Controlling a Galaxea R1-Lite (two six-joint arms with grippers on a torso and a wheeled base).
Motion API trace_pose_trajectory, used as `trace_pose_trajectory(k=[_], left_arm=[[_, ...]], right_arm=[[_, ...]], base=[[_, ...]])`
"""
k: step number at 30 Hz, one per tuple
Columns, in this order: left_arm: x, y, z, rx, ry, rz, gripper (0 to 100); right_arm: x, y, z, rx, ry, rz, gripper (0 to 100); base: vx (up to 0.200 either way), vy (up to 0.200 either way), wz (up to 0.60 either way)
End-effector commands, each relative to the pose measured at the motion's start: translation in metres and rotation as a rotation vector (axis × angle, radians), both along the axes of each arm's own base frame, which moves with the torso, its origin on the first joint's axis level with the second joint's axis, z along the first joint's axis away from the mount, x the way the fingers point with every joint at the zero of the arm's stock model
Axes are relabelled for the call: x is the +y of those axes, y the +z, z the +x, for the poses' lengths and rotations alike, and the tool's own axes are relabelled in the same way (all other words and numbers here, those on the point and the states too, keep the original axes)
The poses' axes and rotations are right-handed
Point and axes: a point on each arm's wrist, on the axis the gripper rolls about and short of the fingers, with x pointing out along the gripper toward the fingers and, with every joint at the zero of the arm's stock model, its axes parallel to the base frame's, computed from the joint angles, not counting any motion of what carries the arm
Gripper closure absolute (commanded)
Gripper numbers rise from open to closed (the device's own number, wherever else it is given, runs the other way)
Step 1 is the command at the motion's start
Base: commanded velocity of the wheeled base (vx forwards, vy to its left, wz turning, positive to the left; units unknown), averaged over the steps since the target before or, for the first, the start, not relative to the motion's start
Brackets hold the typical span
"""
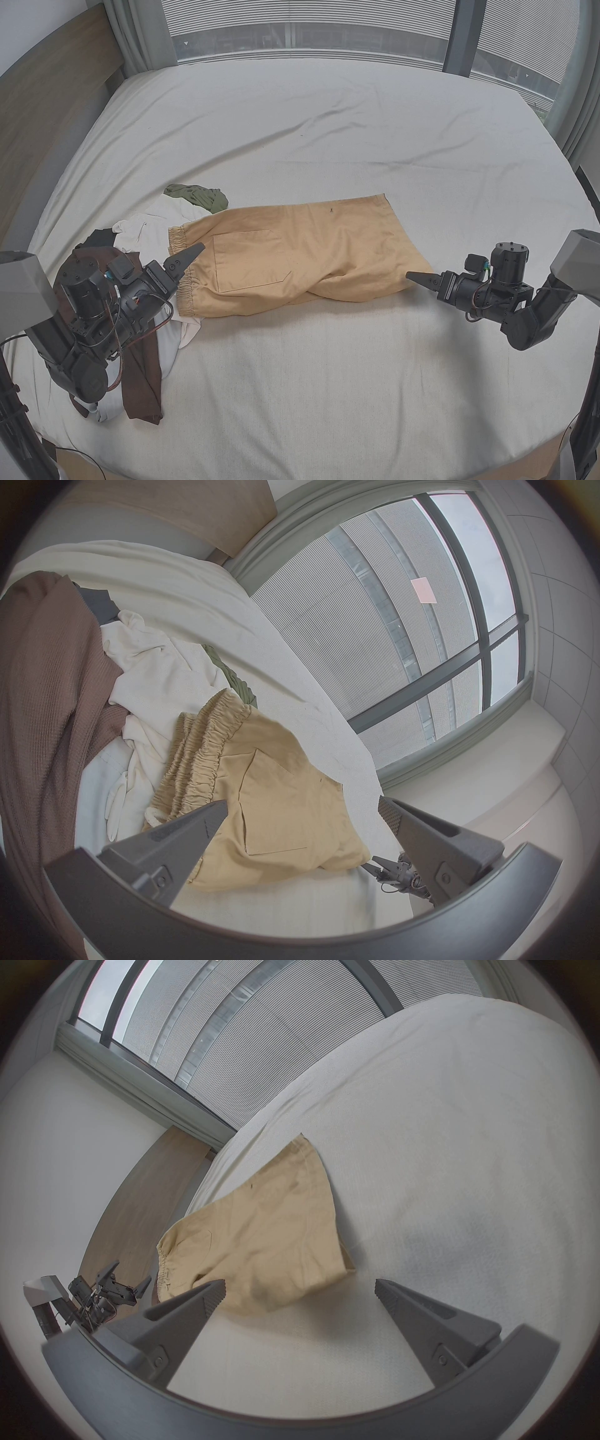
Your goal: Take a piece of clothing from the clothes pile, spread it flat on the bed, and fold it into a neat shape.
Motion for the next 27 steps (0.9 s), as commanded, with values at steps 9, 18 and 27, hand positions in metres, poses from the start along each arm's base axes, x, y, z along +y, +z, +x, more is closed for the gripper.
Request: trace_pose_trajectory(k=[9, 18, 27], left_arm=[[0.000, -0.014, 0.006, 0.041, 0.007, 0.006, 0], [0.005, -0.027, 0.014, 0.076, 0.028, 0.012, 0], [0.009, -0.027, 0.016, 0.070, 0.042, 0.011, 0]], right_arm=[[0.034, -0.021, 0.019, 0.037, -0.010, 0.035, 0], [0.039, -0.018, 0.032, -0.010, -0.048, 0.117, 0], [0.039, -0.029, 0.040, -0.010, -0.111, 0.100, 100]], base=[[0.000, 0.000, 0.00], [0.000, 0.000, 0.00], [0.000, 0.000, 0.00]])
